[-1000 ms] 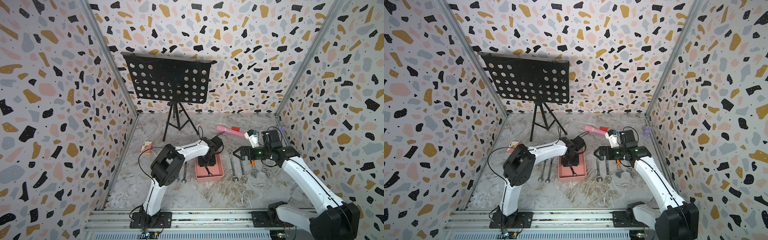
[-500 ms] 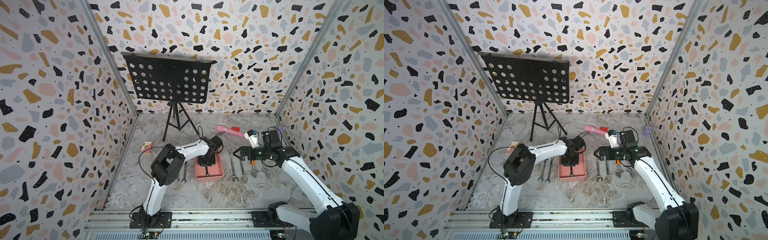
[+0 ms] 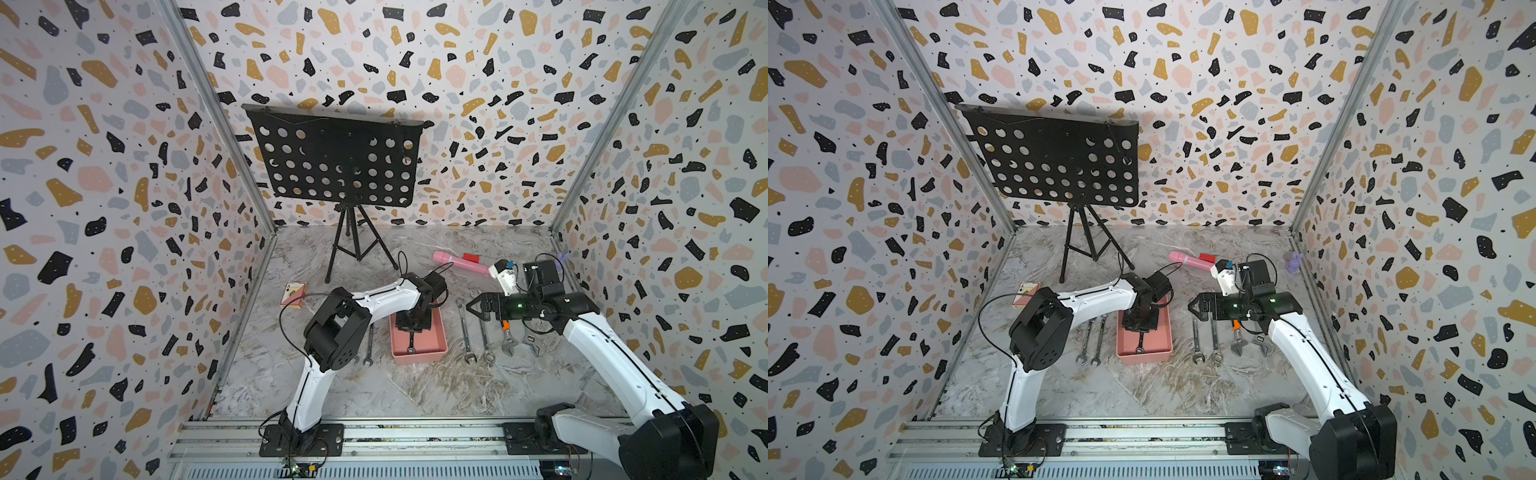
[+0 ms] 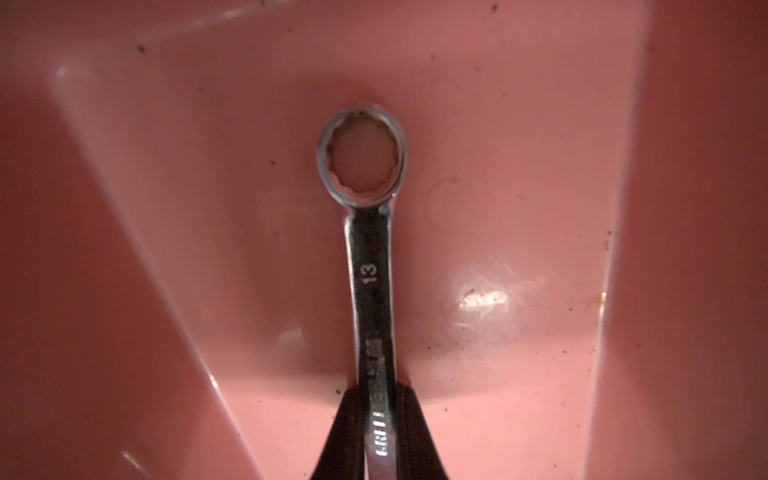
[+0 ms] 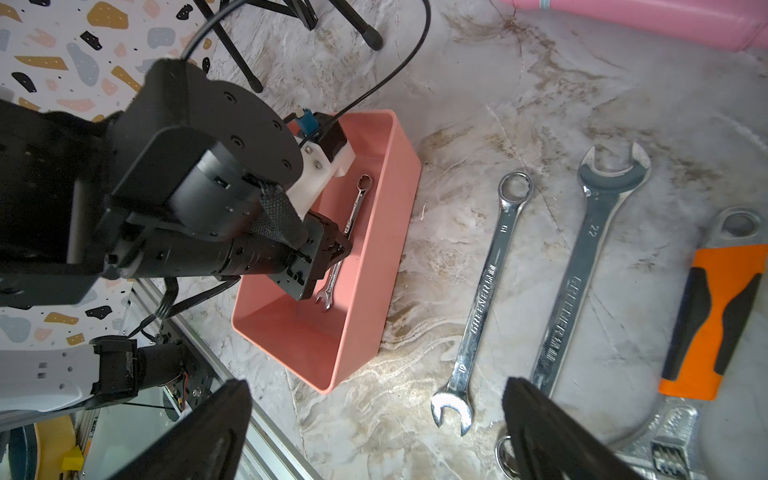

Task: Take out the wrench from the storage box
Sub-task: Pick up the wrench from the storage box, then place the wrench at the center of the board.

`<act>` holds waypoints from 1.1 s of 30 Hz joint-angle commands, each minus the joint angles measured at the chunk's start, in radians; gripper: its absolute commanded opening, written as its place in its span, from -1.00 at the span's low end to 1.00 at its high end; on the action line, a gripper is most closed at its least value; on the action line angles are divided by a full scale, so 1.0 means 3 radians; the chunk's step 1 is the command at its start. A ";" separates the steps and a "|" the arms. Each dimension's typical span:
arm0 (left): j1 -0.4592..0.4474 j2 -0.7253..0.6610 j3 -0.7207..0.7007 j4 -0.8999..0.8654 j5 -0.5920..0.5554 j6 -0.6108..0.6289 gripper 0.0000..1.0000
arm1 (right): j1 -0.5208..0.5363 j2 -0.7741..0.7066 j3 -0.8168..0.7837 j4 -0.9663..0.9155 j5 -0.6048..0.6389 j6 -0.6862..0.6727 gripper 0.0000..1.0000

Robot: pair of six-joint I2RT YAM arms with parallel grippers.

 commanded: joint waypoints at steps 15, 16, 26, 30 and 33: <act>0.0021 -0.0397 0.0317 -0.0417 -0.0291 0.0082 -1.00 | -0.0015 -0.0013 0.0013 -0.0022 -0.0031 -0.0027 1.00; 0.0021 -0.0420 0.0342 -0.0458 -0.0301 0.0097 -1.00 | -0.0015 -0.0012 0.0013 -0.0024 -0.0031 -0.0030 1.00; 0.0011 -0.0721 0.0629 -0.0932 -0.0403 0.0157 -1.00 | -0.0018 -0.0007 0.0027 -0.0014 -0.0039 -0.0030 1.00; 0.0047 -0.0937 0.0462 -0.1097 -0.0505 0.0232 -1.00 | -0.0015 -0.0007 0.0034 -0.0007 -0.0046 -0.0025 1.00; 0.0175 -0.1165 0.0094 -0.1084 -0.0468 0.0242 -1.00 | -0.0015 -0.0008 0.0028 -0.0008 -0.0051 -0.0020 1.00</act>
